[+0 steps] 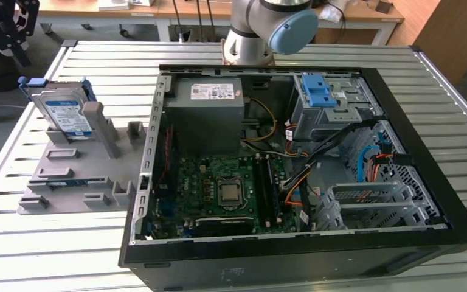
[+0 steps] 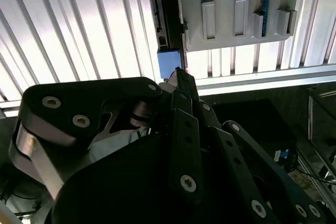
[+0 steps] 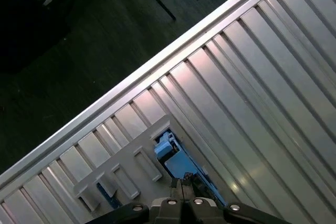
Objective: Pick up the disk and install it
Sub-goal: 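Pick up the disk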
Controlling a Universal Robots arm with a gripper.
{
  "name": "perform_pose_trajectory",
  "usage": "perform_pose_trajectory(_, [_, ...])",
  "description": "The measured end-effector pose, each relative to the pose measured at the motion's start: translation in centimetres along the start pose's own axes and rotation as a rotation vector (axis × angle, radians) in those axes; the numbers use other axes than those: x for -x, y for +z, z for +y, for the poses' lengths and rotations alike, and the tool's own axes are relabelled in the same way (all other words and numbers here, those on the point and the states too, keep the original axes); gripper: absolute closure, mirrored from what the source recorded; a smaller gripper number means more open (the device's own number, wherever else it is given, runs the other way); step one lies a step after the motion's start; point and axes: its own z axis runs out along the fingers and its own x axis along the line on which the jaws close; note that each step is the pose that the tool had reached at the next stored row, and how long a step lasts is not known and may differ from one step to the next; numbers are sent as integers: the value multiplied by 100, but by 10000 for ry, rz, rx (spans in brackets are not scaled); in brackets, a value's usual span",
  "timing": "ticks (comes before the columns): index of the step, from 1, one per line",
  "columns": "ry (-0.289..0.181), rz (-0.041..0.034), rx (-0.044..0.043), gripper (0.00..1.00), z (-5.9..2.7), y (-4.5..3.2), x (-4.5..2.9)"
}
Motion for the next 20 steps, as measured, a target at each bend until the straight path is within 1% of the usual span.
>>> perform_pose_trajectory(3, [-335, 10, -1, 89, 0, 2, 0])
perform_pose_trajectory(16, [-2423, 69, 2, 89, 0, 10, 0])
perform_pose_trajectory(20, [-2942, 84, 1, 89, 0, 10, 0])
